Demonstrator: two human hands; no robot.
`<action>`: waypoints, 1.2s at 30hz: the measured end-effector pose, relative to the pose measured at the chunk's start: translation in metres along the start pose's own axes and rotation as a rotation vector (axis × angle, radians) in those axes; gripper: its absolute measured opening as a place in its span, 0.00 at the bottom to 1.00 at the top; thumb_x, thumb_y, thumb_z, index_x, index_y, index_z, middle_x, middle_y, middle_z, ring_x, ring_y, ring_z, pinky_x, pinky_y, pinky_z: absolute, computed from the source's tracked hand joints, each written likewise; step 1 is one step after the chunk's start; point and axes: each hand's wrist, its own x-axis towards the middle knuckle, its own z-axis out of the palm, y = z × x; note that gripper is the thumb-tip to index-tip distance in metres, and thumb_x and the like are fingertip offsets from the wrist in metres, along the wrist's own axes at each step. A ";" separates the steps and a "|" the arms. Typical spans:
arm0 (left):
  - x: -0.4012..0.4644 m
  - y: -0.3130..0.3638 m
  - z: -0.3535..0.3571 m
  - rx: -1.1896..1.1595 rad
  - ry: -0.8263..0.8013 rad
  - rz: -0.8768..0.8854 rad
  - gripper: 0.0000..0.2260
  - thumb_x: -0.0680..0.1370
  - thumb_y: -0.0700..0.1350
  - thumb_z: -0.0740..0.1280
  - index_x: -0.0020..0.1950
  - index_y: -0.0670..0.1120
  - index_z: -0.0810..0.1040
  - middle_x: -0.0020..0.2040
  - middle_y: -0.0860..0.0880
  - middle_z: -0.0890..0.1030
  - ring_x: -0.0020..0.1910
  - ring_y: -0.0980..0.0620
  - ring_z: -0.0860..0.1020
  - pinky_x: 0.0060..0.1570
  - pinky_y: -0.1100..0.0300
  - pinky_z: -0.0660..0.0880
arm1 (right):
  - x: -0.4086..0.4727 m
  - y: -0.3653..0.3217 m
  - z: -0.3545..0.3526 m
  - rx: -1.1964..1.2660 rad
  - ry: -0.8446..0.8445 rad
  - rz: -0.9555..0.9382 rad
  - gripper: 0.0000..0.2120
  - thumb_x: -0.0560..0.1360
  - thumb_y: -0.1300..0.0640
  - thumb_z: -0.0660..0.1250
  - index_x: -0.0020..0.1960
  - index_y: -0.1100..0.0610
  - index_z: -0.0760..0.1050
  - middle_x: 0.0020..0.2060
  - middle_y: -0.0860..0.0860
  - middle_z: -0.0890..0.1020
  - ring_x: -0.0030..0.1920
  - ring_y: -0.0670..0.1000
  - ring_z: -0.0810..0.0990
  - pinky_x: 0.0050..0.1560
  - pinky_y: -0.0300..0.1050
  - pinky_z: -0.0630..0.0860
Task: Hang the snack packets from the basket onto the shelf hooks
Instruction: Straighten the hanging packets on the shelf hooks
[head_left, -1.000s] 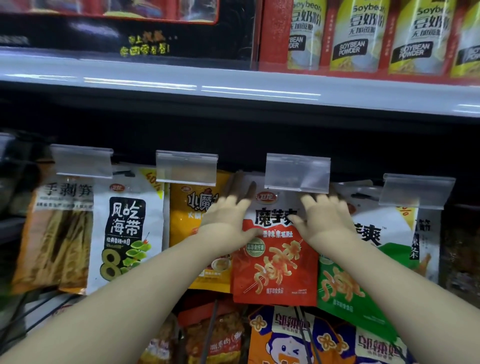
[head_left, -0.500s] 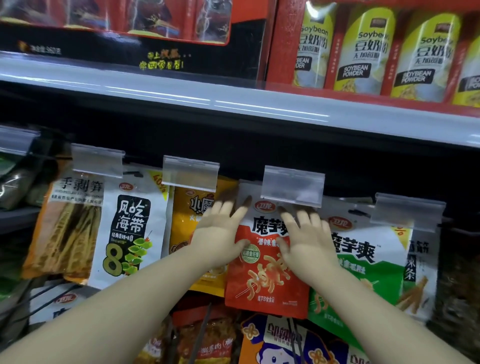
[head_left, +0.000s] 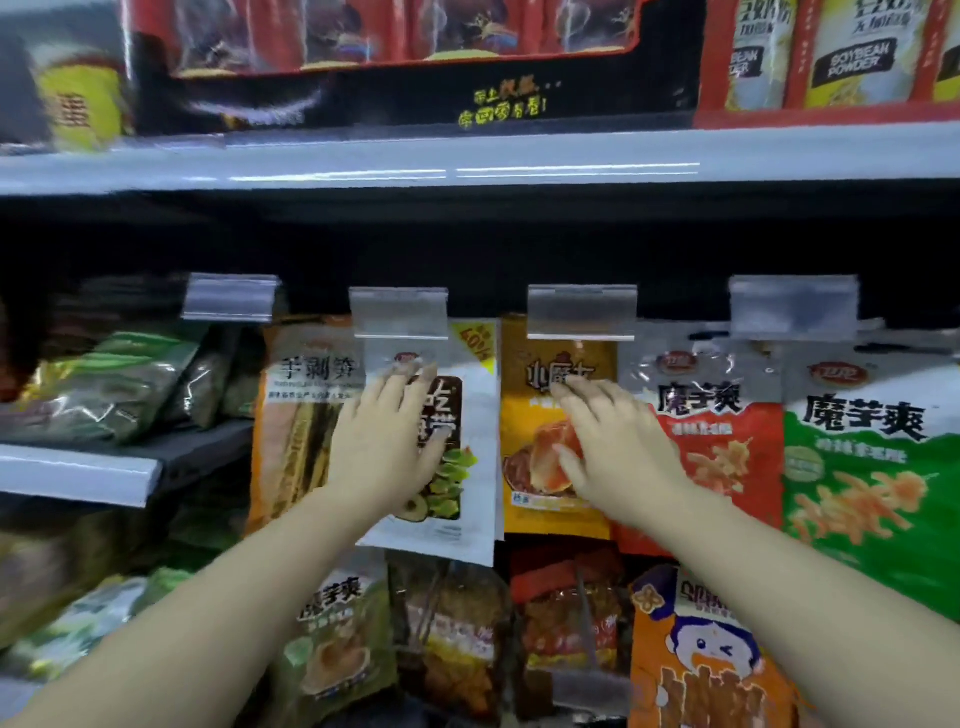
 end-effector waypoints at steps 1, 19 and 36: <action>0.000 -0.015 0.001 -0.080 -0.018 -0.060 0.29 0.77 0.57 0.64 0.74 0.46 0.64 0.73 0.47 0.68 0.72 0.46 0.65 0.66 0.50 0.67 | 0.009 -0.016 0.001 0.000 0.008 0.003 0.30 0.73 0.48 0.67 0.72 0.56 0.65 0.69 0.55 0.71 0.67 0.60 0.71 0.63 0.55 0.71; 0.069 -0.080 0.015 -1.054 -0.030 -0.660 0.10 0.78 0.44 0.66 0.53 0.38 0.80 0.45 0.43 0.81 0.38 0.49 0.74 0.41 0.59 0.69 | 0.108 -0.083 0.022 1.034 0.144 0.852 0.07 0.77 0.54 0.64 0.51 0.58 0.74 0.34 0.51 0.73 0.33 0.50 0.70 0.32 0.42 0.64; 0.036 -0.096 0.043 -1.226 -0.171 -0.577 0.15 0.74 0.47 0.71 0.59 0.44 0.79 0.52 0.49 0.83 0.51 0.51 0.80 0.58 0.54 0.76 | 0.081 -0.087 0.054 1.164 0.139 0.843 0.11 0.77 0.51 0.65 0.53 0.58 0.75 0.44 0.52 0.78 0.41 0.49 0.74 0.37 0.44 0.69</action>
